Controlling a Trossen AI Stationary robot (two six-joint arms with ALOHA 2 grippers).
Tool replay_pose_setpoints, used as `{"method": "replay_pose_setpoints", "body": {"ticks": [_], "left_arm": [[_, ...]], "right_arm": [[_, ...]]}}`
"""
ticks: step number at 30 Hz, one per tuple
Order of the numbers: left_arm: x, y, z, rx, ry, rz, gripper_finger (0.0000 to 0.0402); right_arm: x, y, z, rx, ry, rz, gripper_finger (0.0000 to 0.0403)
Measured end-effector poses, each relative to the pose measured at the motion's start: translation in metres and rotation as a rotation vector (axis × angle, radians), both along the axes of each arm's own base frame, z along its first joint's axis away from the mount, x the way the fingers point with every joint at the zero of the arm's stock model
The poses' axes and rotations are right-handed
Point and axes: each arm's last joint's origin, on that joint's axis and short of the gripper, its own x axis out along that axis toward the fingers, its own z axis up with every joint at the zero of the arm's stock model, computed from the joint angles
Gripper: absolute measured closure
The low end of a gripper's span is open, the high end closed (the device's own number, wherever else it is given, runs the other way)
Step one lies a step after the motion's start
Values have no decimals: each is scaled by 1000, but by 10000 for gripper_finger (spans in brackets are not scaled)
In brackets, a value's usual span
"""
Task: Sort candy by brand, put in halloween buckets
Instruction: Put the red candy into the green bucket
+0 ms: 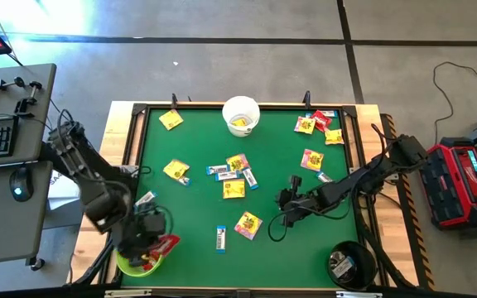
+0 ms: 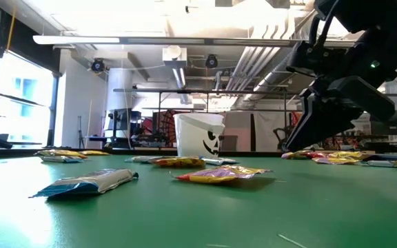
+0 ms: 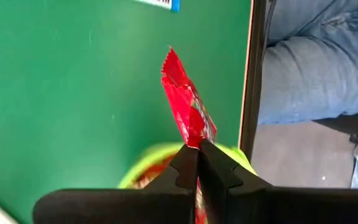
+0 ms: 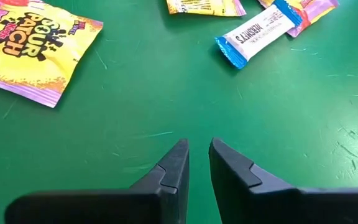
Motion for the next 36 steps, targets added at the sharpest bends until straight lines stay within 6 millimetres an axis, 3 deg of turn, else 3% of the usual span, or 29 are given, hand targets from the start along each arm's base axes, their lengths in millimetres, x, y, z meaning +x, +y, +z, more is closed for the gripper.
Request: {"method": "replay_pose_setpoints", "body": {"ticks": [15, 21, 36], "left_arm": [[-56, -31, -2, -154, 181, 238, 401], [-57, -37, -19, -130, 272, 308, 401], [-45, -25, -53, -8, 348, 386, 395]], "right_arm": [[0, 0, 0, 3, -5, 0, 352], [1, -2, 0, 3, -5, -9, 352], [6, -14, 0, 9, 10, -24, 352]]}}
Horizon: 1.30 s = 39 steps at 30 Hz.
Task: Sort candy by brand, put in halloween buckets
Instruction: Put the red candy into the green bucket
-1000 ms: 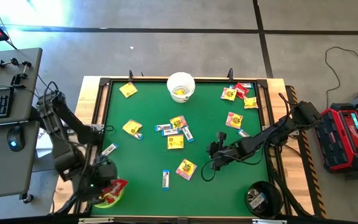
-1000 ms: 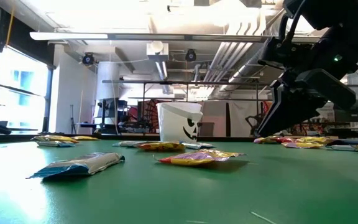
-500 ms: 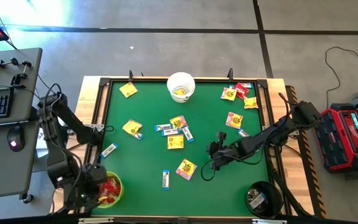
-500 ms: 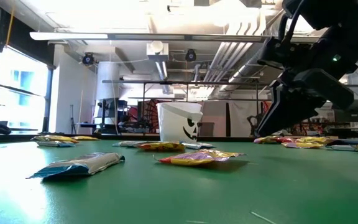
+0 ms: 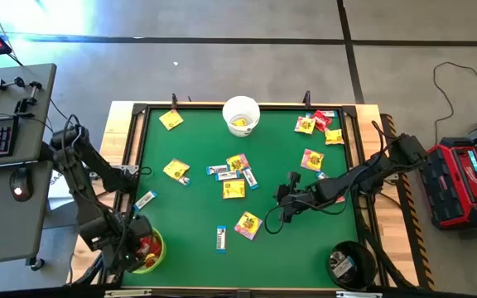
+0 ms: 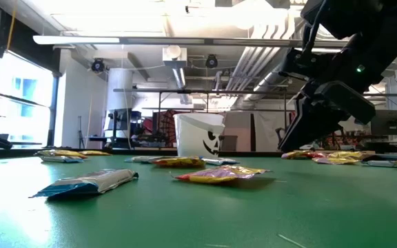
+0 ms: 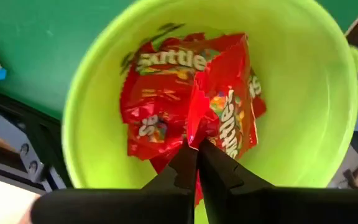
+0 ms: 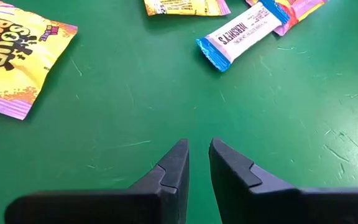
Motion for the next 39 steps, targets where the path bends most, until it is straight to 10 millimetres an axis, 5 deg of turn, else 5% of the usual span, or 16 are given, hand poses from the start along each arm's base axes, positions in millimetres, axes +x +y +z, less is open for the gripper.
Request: {"method": "replay_pose_setpoints", "body": {"ticks": [16, 26, 31, 39], "left_arm": [[6, 1, 18, -25, 82, -38, 295], [21, 4, 18, 79, -141, -136, 356], [32, 11, 19, 181, -245, -221, 397], [64, 26, 21, 228, -331, -351, 401]], "right_arm": [[1, 0, 1, -25, -11, 3, 352], [-6, -5, 9, -33, 6, -43, 359], [-22, -22, 27, -71, 26, -160, 386], [-37, -55, 54, -64, -16, -316, 402]]}}
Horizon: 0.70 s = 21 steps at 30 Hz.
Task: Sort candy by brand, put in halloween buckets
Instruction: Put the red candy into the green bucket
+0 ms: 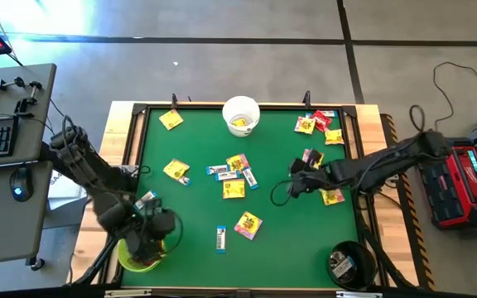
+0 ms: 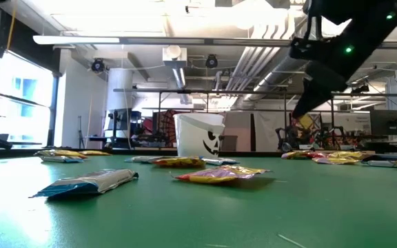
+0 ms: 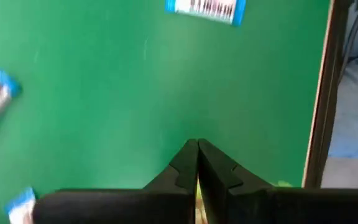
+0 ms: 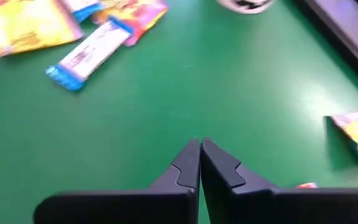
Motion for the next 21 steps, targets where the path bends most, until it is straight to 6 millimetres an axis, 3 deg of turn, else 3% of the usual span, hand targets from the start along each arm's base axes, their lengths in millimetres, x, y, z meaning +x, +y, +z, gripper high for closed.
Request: {"method": "replay_pose_setpoints", "body": {"ticks": [9, 21], "left_arm": [[53, 36, 7, 62, -135, -181, 401], [106, 86, 25, 228, -420, -305, 401]], "right_arm": [[-8, -49, 8, -23, 17, -186, 403], [-41, -140, 7, 7, 53, -600, 403]]}}
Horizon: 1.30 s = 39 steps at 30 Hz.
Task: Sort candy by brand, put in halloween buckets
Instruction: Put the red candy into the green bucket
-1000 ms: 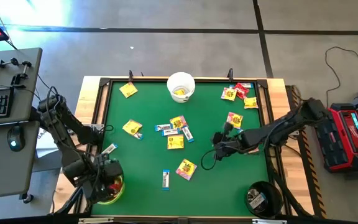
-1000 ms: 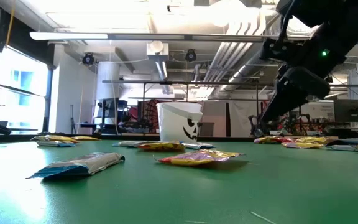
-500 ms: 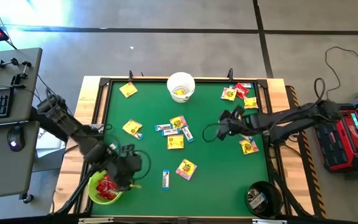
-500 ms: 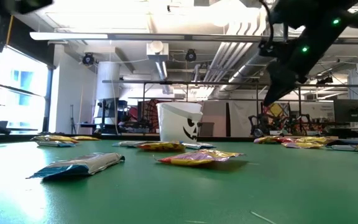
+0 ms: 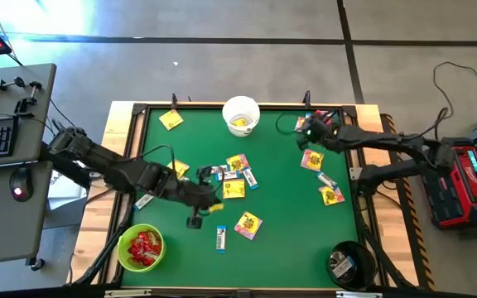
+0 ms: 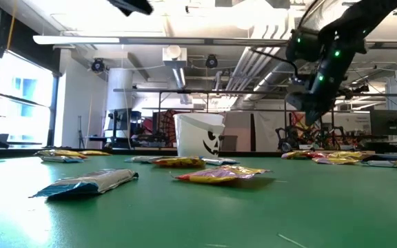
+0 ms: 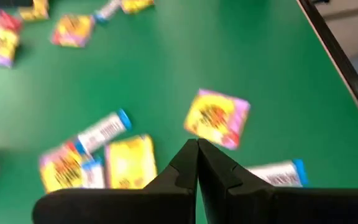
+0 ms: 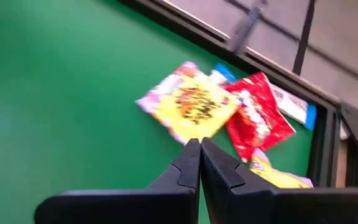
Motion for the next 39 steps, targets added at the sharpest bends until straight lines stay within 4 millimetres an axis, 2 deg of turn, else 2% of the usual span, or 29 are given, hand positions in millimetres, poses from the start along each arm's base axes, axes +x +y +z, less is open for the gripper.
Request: {"method": "replay_pose_setpoints", "body": {"ticks": [7, 16, 21, 27, 33, 39], "left_arm": [[17, 16, 6, 49, -117, -4, 401], [40, 19, -18, 101, -84, -7, 401], [49, 17, -33, 136, -42, -24, 401], [51, 16, -33, 130, -62, -21, 401], [51, 16, -32, 144, -67, -17, 401], [51, 16, -32, 148, -61, -14, 401]], "right_arm": [[-29, -38, -1, 76, -46, -159, 391], [-52, -68, -17, 191, -87, -301, 269], [-49, -78, -22, 152, -164, -378, 229], [-44, -83, -36, 156, -156, -451, 230], [-33, -87, -43, 50, -119, -465, 244], [-26, -91, -47, -11, -95, -442, 292]]}}
